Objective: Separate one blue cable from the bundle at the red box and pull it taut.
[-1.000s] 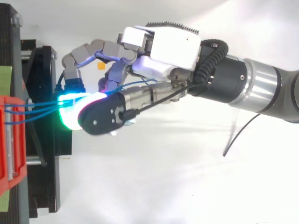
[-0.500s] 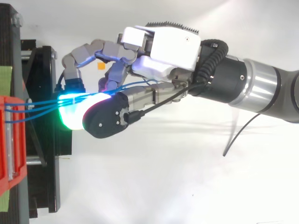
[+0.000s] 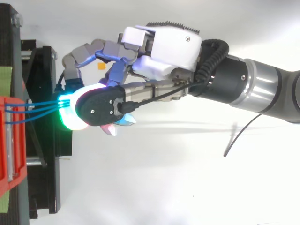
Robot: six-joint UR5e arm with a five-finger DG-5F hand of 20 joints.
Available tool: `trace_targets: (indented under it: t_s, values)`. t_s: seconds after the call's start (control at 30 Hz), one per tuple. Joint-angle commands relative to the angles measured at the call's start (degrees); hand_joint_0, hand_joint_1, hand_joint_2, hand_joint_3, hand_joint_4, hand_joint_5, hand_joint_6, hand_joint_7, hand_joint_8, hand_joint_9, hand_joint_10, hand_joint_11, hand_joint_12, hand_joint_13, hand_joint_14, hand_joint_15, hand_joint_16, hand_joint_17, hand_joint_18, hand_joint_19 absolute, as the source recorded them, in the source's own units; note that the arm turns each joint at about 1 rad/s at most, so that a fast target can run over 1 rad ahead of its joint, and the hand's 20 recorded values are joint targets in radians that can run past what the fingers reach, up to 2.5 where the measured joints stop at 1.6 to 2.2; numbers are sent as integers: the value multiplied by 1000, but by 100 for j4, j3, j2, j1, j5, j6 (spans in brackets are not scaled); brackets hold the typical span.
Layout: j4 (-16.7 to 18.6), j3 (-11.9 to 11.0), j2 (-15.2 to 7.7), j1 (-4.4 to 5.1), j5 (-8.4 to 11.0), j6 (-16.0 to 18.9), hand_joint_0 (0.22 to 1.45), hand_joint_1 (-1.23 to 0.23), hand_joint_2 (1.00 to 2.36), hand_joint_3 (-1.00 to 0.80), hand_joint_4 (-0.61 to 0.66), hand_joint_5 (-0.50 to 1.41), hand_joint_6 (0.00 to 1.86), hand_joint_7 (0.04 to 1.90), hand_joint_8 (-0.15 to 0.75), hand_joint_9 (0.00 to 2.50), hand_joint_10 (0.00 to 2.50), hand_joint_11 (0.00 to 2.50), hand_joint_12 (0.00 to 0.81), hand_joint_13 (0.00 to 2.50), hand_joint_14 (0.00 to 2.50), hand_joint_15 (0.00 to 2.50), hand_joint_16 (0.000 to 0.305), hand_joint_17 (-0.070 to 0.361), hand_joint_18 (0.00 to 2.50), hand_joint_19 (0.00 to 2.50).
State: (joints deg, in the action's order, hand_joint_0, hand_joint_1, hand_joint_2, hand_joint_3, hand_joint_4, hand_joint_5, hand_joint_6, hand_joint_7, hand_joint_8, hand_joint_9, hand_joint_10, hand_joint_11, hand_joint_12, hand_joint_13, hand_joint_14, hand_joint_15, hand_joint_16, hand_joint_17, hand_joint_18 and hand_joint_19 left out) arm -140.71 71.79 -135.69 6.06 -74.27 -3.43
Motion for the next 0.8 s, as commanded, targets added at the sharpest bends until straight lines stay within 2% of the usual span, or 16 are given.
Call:
trace_targets:
  t_s: [0.0, 0.13, 0.33, 0.4, 0.6, 0.77]
  values:
    - [0, 2, -1, 1, 0, 9, 602, -605, 1017, -251, 58, -164, 797, 1234, 268, 1460, 25, 1731, 370, 1240, 34, 1065, 55, 125, 971, 912]
    - [0, 2, -1, 1, 0, 9, 609, -726, 1019, -217, 68, -183, 827, 1243, 261, 1426, 24, 1723, 370, 1230, 33, 1070, 56, 125, 960, 904]
    - [0, 2, -1, 1, 0, 0, 648, -807, 1012, -342, 53, -188, 844, 1231, 262, 1408, 23, 1724, 366, 1211, 34, 1063, 55, 123, 950, 891]
    - [0, 2, 8, 1, 0, 9, 665, -807, 1006, -424, 50, -185, 848, 1212, 259, 1410, 24, 1732, 359, 1210, 35, 1067, 54, 123, 948, 883]
    - [0, 2, -1, 1, 0, 9, 680, -785, 1000, -500, 41, -179, 851, 1214, 267, 1432, 23, 1730, 361, 1214, 35, 1058, 53, 120, 946, 883]
    - [0, 2, -1, 1, 0, 0, 547, -621, 1000, -500, 64, -173, 850, 1197, 288, 1466, 23, 1716, 382, 1239, 33, 1058, 56, 125, 971, 895]
